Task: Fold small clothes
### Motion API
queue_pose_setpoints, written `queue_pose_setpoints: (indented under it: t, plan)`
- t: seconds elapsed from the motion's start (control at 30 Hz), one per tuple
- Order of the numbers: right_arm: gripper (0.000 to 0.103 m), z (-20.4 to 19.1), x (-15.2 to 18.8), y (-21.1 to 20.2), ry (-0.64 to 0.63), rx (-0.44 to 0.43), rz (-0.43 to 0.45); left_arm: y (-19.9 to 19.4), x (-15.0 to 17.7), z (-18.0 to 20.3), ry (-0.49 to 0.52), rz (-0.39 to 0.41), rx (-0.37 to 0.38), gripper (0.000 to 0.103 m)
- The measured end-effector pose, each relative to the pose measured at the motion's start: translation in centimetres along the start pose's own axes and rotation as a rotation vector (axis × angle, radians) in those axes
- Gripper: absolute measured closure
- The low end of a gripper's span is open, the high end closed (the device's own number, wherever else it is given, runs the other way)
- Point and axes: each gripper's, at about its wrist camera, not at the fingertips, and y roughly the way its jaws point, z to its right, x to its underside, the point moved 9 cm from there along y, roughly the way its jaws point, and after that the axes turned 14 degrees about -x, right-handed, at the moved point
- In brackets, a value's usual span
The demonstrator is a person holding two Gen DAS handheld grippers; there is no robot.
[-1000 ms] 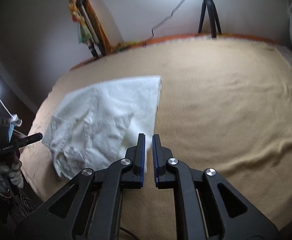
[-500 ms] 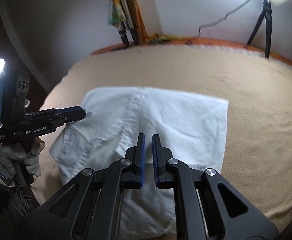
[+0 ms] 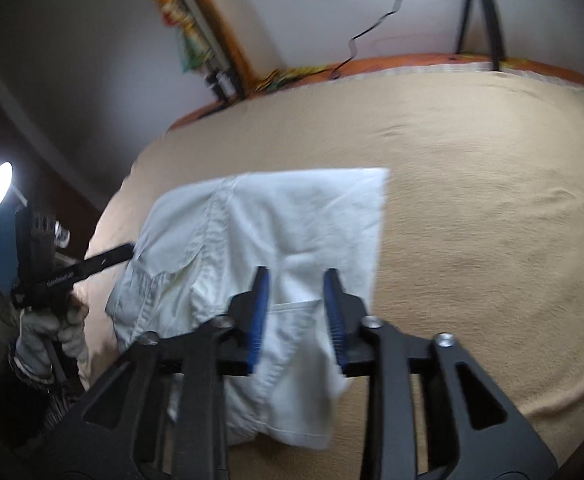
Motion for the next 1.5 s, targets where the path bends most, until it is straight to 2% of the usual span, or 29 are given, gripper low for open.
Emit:
queue_pose_setpoints:
  t: [0.17, 0.27, 0.33, 0.4, 0.47, 0.53, 0.67, 0.73, 0.87, 1.03, 1.13, 1.23, 1.4, 1.5]
  plan:
    - [0.066, 2.8, 0.7, -1.2, 0.153, -0.081, 0.018, -0.6, 0.4, -1.4, -0.167, -0.048, 0.085, 0.055]
    - [0.066, 2.7, 1.0, -1.4, 0.188, -0.133, 0.029, -0.2, 1.1, -1.1, -0.174, -0.078, 0.102, 0.055]
    - [0.066, 1.9, 1.1, -1.5, 0.123, -0.092, 0.021, 0.0, 1.4, -0.7, -0.130, -0.081, 0.073, 0.055]
    - [0.066, 0.9, 1.8, -0.6, 0.048, -0.036, -0.037, 0.3, 1.8, -0.2, -0.069, -0.073, 0.024, 0.055]
    - [0.066, 1.2, 3.3, 0.3, -0.023, 0.087, -0.120, 0.4, 2.1, 0.1, -0.017, -0.061, -0.021, 0.055]
    - [0.066, 1.9, 4.4, 0.6, -0.083, 0.190, -0.169, 0.2, 2.2, 0.3, 0.003, -0.050, -0.034, 0.055]
    - [0.066, 2.9, 4.7, -1.4, -0.064, 0.224, -0.158, -0.3, 2.4, -0.3, -0.012, -0.044, -0.030, 0.055]
    - [0.066, 3.2, 4.4, -2.6, -0.015, 0.172, -0.121, -0.3, 2.4, -0.7, -0.053, -0.057, 0.004, 0.053]
    - [0.066, 2.9, 3.3, -3.7, 0.092, -0.006, -0.041, 0.0, 2.3, -0.9, -0.134, -0.097, 0.089, 0.042]
    - [0.064, 3.3, 2.7, -2.1, 0.218, -0.141, -0.021, 1.0, 2.7, -0.2, -0.172, -0.156, 0.159, 0.040]
    - [0.064, 3.6, 2.7, -0.5, 0.256, -0.169, -0.040, 1.2, 2.5, -0.2, -0.205, -0.163, 0.191, 0.042]
    - [0.064, 3.7, 3.1, 0.5, 0.274, -0.189, -0.055, 1.5, 2.3, -0.3, -0.240, -0.175, 0.219, 0.048]
    - [0.064, 3.6, 2.6, 1.2, 0.291, -0.225, -0.042, 2.2, 2.0, 0.3, -0.230, -0.180, 0.228, 0.056]
    - [0.064, 3.3, 2.4, 1.7, 0.289, -0.238, -0.040, 2.5, 1.9, 1.0, -0.216, -0.180, 0.227, 0.058]
